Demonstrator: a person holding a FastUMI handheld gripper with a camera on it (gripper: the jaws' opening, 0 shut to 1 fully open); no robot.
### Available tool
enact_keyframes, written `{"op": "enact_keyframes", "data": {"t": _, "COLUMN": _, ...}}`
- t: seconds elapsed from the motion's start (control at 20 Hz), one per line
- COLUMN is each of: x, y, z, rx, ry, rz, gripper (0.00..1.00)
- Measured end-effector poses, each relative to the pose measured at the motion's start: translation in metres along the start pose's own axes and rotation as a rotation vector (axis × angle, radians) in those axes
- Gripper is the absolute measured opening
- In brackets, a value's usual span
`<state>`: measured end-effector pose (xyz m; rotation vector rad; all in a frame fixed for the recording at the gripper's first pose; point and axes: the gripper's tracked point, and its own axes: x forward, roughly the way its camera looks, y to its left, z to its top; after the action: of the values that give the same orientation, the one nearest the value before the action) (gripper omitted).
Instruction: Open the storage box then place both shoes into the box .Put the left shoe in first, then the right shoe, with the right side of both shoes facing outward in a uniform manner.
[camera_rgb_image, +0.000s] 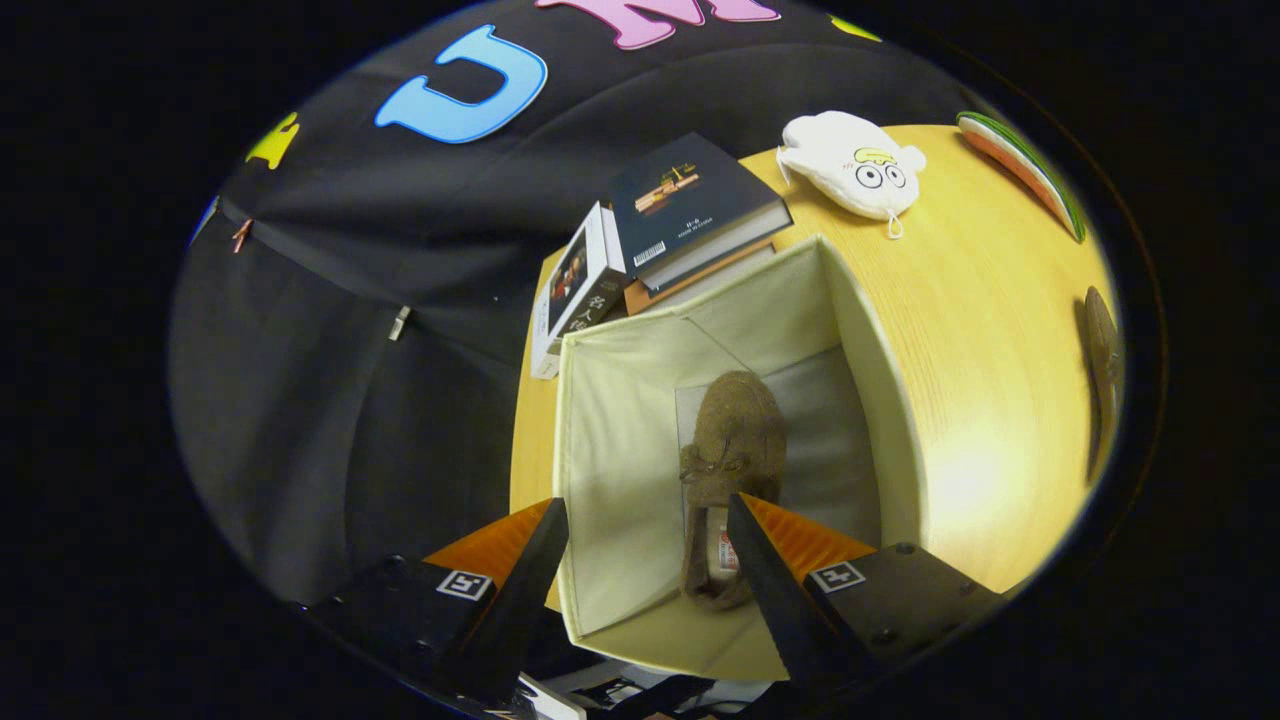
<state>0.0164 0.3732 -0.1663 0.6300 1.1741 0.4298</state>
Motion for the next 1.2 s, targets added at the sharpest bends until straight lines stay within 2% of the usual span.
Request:
{"op": "enact_keyframes", "data": {"t": 0.25, "x": -0.090, "y": -0.049, "z": 0.044, "rx": -0.160, "ry": -0.235, "rz": -0.090, "gripper": 0.98}}
{"op": "enact_keyframes", "data": {"t": 0.5, "x": -0.165, "y": -0.129, "z": 0.057, "rx": -0.198, "ry": -0.351, "rz": -0.210, "gripper": 0.98}}
{"op": "enact_keyframes", "data": {"t": 0.75, "x": -0.214, "y": -0.223, "z": 0.036, "rx": -0.163, "ry": -0.371, "rz": -0.352, "gripper": 0.99}}
{"op": "enact_keyframes", "data": {"t": 0.9, "x": -0.243, "y": -0.278, "z": 0.035, "rx": -0.204, "ry": -0.403, "rz": -0.464, "gripper": 0.99}}
{"op": "enact_keyframes", "data": {"t": 1.2, "x": -0.266, "y": -0.360, "z": 0.033, "rx": -0.246, "ry": -0.345, "rz": -0.558, "gripper": 0.98}}
